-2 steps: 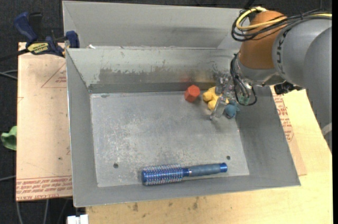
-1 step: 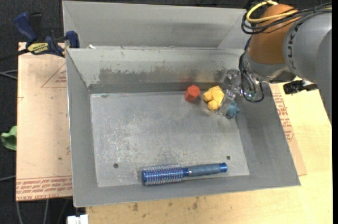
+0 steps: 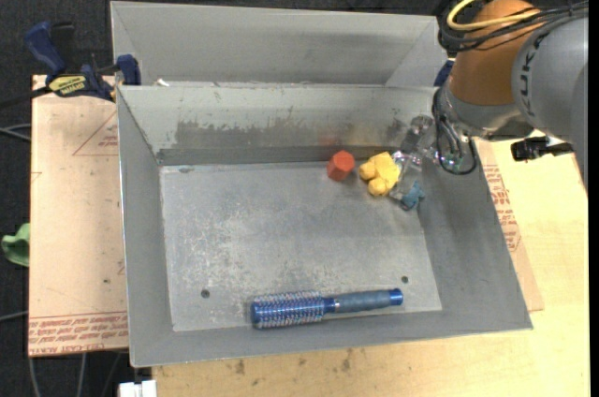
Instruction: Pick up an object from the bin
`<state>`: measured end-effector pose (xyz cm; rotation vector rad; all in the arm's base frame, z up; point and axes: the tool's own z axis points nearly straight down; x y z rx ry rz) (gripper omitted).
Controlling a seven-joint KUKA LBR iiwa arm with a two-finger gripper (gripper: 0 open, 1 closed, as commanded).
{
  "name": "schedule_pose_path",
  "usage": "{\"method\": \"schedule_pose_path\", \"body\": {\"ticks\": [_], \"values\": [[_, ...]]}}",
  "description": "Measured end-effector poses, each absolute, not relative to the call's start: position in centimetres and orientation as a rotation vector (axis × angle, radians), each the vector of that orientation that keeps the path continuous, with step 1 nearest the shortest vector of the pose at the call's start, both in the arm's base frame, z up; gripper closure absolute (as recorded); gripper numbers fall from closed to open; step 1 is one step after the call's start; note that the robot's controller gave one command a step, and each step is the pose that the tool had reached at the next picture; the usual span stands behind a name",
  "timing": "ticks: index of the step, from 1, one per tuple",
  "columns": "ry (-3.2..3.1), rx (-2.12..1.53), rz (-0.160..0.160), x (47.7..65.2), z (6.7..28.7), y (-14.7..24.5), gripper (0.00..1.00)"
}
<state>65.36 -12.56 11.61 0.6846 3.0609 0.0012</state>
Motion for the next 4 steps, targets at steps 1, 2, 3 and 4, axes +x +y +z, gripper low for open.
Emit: {"method": "schedule_pose_path", "body": {"ticks": [1,2,3,4], "values": [[3.033,0.840,0.001,65.53,6.77,-12.89,0.00],[3.031,0.835,-0.002,65.53,6.77,-12.86,0.00],[3.044,0.834,-0.004,65.30,6.63,-12.81,1.00],[3.041,0.829,-0.004,65.12,6.81,-12.77,1.00]]}}
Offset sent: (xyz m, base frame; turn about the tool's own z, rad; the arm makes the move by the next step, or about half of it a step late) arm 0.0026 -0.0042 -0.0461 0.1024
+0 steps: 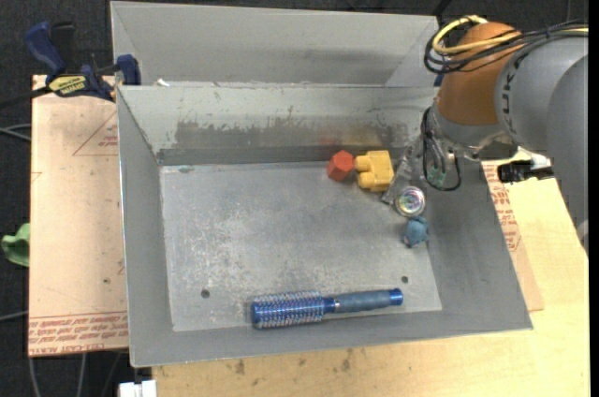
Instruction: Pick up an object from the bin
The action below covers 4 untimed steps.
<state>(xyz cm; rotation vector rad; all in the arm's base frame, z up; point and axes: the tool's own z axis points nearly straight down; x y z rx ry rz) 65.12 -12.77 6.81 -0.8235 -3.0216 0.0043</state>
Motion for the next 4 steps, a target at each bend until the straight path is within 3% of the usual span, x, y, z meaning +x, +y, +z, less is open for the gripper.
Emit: {"method": "schedule_pose_path", "body": {"ticks": [2,4], "values": [[-3.039,-0.825,-0.001,65.4,14.0,-12.8,1.00],[-3.038,-0.819,-0.001,65.6,17.3,-12.8,1.00]]}}
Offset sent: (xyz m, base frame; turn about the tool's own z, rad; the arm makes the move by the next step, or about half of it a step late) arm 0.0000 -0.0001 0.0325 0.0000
